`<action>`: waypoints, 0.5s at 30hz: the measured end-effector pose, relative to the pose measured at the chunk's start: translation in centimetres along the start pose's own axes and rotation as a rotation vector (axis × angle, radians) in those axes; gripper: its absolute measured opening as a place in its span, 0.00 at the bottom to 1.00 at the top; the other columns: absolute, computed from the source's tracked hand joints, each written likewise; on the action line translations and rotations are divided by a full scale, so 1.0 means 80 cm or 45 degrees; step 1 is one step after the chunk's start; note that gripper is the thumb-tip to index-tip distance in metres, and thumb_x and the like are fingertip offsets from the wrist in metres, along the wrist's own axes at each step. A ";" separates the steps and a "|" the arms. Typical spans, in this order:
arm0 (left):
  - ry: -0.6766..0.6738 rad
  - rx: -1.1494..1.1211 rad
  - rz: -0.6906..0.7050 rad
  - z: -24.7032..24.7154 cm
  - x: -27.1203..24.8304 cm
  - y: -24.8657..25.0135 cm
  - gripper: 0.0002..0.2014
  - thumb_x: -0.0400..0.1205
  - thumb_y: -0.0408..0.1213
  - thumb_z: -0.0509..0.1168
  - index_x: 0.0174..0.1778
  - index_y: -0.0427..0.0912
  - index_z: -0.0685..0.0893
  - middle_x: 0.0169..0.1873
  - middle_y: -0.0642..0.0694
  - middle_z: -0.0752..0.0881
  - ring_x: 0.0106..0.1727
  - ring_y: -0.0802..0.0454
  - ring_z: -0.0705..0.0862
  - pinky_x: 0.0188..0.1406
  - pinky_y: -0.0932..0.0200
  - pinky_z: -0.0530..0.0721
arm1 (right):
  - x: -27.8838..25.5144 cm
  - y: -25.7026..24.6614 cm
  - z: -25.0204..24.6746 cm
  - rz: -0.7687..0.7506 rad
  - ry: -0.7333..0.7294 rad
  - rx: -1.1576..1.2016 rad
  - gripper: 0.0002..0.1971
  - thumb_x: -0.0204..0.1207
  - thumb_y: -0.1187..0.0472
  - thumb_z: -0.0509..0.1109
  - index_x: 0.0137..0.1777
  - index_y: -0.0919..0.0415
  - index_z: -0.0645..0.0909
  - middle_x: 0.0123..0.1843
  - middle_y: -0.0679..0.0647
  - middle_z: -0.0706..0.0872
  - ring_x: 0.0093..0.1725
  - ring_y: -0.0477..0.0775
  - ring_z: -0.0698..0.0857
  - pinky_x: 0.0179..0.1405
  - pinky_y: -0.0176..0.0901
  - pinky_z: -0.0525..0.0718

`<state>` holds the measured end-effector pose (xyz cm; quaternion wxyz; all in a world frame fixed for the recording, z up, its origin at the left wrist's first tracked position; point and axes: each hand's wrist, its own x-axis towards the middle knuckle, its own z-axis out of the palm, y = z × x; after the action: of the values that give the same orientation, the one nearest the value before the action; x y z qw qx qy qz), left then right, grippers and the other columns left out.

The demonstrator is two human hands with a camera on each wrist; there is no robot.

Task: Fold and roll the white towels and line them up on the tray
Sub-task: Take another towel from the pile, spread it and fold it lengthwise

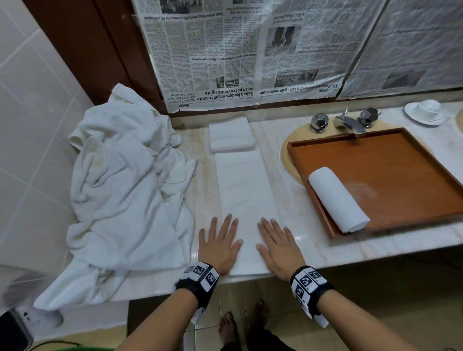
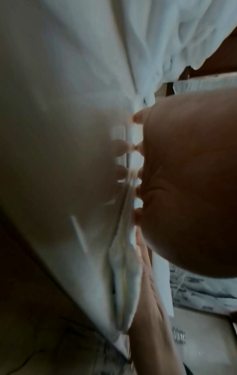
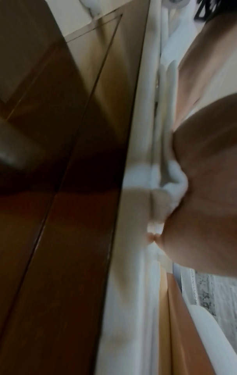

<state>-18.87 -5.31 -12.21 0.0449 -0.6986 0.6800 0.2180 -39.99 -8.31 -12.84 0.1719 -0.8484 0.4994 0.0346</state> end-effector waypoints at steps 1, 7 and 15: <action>0.025 -0.015 -0.026 0.002 -0.002 -0.004 0.30 0.89 0.58 0.38 0.86 0.60 0.35 0.84 0.63 0.31 0.86 0.48 0.32 0.84 0.38 0.39 | -0.001 0.002 0.002 0.004 0.005 0.015 0.35 0.80 0.35 0.27 0.86 0.48 0.35 0.85 0.41 0.32 0.85 0.44 0.33 0.84 0.49 0.34; 0.147 -0.168 0.015 0.002 -0.013 -0.004 0.28 0.90 0.53 0.44 0.88 0.56 0.50 0.87 0.59 0.43 0.88 0.48 0.43 0.85 0.40 0.45 | -0.004 0.004 -0.009 0.004 0.135 0.309 0.31 0.87 0.42 0.42 0.85 0.56 0.60 0.87 0.48 0.55 0.86 0.49 0.53 0.85 0.47 0.48; 0.282 -0.290 0.369 0.022 -0.053 -0.003 0.24 0.75 0.65 0.65 0.64 0.59 0.81 0.65 0.60 0.77 0.65 0.57 0.73 0.66 0.50 0.72 | -0.056 0.023 -0.027 -0.330 0.037 0.143 0.23 0.76 0.40 0.61 0.67 0.49 0.77 0.67 0.45 0.75 0.65 0.46 0.73 0.65 0.37 0.71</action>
<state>-18.97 -0.71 -12.28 -0.1413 -0.6138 0.7451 0.2196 -44.04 -6.09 -10.24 0.2148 -0.8953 0.3893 -0.0283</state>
